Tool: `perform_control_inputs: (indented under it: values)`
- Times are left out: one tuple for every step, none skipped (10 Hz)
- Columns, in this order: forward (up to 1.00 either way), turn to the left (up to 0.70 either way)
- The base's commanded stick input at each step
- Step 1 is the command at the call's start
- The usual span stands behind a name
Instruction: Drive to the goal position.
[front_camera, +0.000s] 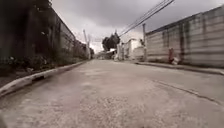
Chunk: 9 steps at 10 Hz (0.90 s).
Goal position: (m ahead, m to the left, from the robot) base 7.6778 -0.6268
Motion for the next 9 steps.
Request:
perform_control_inputs:
  values:
    - [1.0, 0.0]
    - [1.0, 0.0]
    - [1.0, 0.0]
    - [1.0, 0.0]
    - [1.0, 0.0]
    - [1.0, 0.0]
    - [1.0, 0.0]
    - [1.0, 0.0]
    - [0.12, 0.0]
